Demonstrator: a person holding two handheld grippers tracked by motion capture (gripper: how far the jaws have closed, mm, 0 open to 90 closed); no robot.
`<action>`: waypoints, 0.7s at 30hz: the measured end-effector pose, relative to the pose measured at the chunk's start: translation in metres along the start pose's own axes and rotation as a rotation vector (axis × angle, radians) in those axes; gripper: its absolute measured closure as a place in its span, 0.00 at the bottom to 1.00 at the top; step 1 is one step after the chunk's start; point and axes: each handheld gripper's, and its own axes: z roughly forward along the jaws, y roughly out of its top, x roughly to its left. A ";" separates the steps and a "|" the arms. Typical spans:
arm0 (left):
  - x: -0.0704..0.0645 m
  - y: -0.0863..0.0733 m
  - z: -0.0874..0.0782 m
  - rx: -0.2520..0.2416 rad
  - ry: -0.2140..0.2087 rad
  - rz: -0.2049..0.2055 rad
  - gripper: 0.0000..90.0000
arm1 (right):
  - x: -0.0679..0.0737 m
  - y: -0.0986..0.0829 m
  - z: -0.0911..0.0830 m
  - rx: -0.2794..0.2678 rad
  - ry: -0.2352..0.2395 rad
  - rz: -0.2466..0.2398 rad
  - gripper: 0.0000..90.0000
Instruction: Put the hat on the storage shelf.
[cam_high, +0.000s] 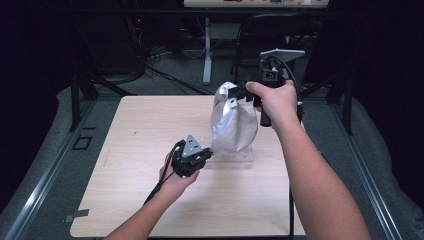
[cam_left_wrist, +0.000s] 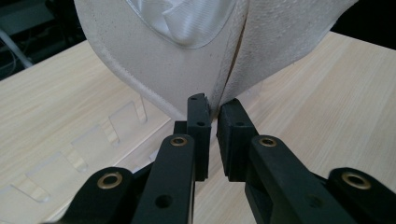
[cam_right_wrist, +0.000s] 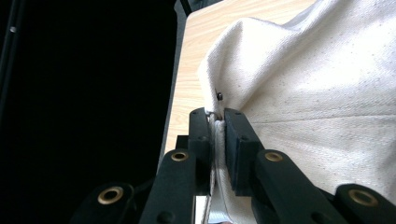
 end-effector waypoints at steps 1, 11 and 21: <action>0.001 -0.001 0.001 0.000 -0.001 0.000 0.93 | 0.000 0.000 0.002 0.003 -0.004 0.000 0.91; 0.008 -0.011 0.010 -0.003 -0.038 -0.016 0.93 | -0.007 0.000 0.014 0.023 -0.006 0.013 0.91; 0.011 -0.018 0.002 0.015 -0.008 -0.079 0.95 | -0.007 -0.001 0.023 0.043 0.001 0.012 0.91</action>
